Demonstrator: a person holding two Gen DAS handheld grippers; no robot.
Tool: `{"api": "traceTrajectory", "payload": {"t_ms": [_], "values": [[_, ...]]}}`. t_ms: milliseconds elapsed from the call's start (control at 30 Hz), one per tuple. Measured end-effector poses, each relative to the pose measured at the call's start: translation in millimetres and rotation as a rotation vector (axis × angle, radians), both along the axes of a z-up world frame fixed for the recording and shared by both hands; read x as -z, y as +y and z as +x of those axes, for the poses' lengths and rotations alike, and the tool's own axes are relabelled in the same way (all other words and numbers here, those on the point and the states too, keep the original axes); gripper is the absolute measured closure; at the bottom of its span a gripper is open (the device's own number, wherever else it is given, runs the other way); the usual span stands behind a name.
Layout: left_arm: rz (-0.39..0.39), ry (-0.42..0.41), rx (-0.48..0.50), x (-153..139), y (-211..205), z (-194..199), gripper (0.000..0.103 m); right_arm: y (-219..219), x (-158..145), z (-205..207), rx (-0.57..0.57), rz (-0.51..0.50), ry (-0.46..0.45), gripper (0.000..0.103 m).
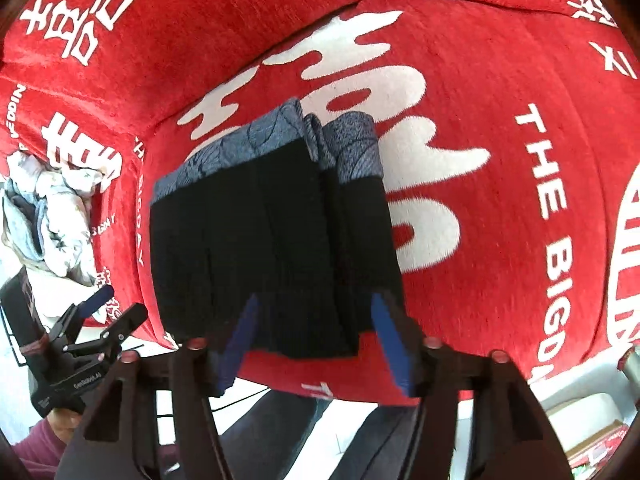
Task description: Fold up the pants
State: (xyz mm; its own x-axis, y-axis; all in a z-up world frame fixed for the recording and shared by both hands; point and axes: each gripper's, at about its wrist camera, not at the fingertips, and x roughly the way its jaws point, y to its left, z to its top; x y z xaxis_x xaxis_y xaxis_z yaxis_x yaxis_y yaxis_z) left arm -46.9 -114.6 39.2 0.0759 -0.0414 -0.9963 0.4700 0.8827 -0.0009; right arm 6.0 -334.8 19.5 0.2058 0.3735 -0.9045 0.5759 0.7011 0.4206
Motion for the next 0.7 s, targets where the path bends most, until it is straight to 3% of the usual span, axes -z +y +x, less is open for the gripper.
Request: {"api": "traceTrajectory", "payload": {"t_ms": [67, 333, 433, 500, 700], "values": [[0.034, 0.0, 0.005, -3, -2, -1, 0.002, 5, -8, -1, -0.008, -0.014, 0.012, 0.023], [0.069, -0.036, -0.01, -30, -9, 3, 0.002, 17, -42, 2, -0.018, -0.098, 0.008, 0.015], [0.082, -0.02, -0.044, -35, -9, 3, 0.002, 21, -55, 3, -0.029, -0.208, 0.031, 0.0], [0.076, -0.011, -0.054, -38, -8, 2, 0.002, 24, -61, 4, -0.054, -0.249, 0.045, 0.0], [0.072, -0.014, -0.035, -47, -9, -3, 0.002, 32, -67, 7, -0.083, -0.23, 0.096, 0.0]]}}
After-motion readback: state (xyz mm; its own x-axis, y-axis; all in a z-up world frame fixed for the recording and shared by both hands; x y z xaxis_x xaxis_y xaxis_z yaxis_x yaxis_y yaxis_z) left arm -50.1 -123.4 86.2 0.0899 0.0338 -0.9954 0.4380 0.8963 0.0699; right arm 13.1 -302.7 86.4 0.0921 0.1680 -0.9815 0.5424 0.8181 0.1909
